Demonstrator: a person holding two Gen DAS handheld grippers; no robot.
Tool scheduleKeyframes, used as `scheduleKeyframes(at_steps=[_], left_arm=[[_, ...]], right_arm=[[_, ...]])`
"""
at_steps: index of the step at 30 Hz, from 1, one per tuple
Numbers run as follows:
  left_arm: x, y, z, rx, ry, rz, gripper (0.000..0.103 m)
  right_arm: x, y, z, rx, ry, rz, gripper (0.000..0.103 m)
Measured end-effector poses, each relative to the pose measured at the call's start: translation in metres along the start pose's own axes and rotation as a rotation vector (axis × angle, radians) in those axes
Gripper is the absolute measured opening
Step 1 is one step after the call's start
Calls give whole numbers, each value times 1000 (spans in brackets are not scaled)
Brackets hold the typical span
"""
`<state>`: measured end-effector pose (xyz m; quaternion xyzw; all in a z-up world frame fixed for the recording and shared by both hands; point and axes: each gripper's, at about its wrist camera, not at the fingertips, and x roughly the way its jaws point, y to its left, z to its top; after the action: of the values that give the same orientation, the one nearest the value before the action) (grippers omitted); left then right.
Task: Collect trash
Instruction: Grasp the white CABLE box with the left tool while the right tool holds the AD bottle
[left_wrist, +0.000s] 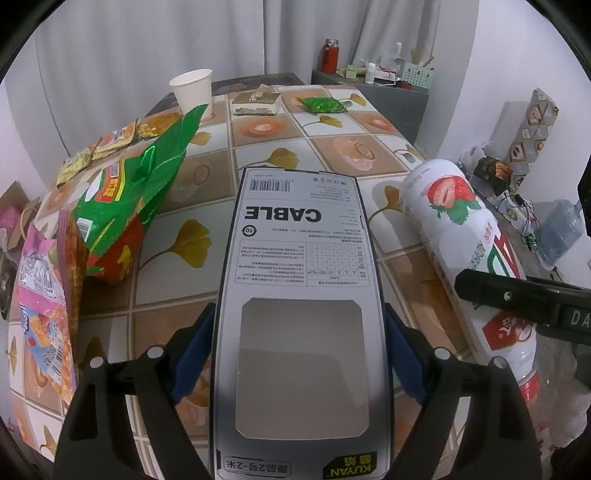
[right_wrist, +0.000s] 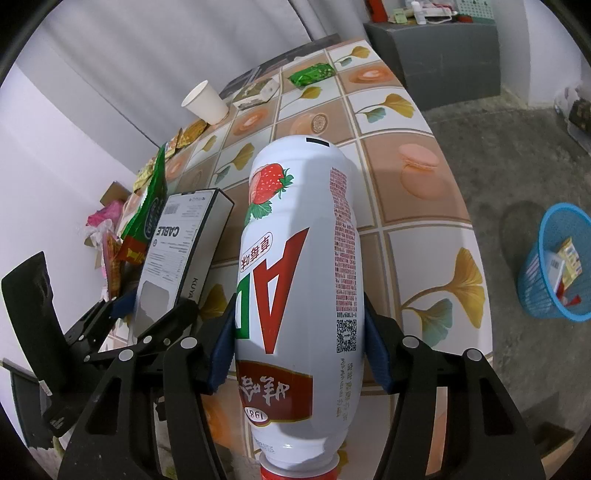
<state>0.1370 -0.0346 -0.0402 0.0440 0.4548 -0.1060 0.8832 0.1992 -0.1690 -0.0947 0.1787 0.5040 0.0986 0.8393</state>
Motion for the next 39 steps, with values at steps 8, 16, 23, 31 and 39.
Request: scheduleKeyframes(at_steps=[8, 16, 23, 31, 39], left_arm=[[-2, -1, 0, 8, -11, 7, 83], [-5, -3, 2, 13, -17, 11, 83], [-6, -5, 4, 25, -29, 24, 83], [-7, -6, 3, 32, -40, 30, 83], [-12, -8, 1, 32, -55, 31, 83]], right_arm=[[1, 1, 0, 9, 10, 0, 57], [3, 5, -1, 3, 12, -15, 57], [2, 4, -3, 11, 6, -10, 56], [-5, -2, -5, 41, -5, 18, 56], [-14, -2, -6, 53, -24, 34, 56]])
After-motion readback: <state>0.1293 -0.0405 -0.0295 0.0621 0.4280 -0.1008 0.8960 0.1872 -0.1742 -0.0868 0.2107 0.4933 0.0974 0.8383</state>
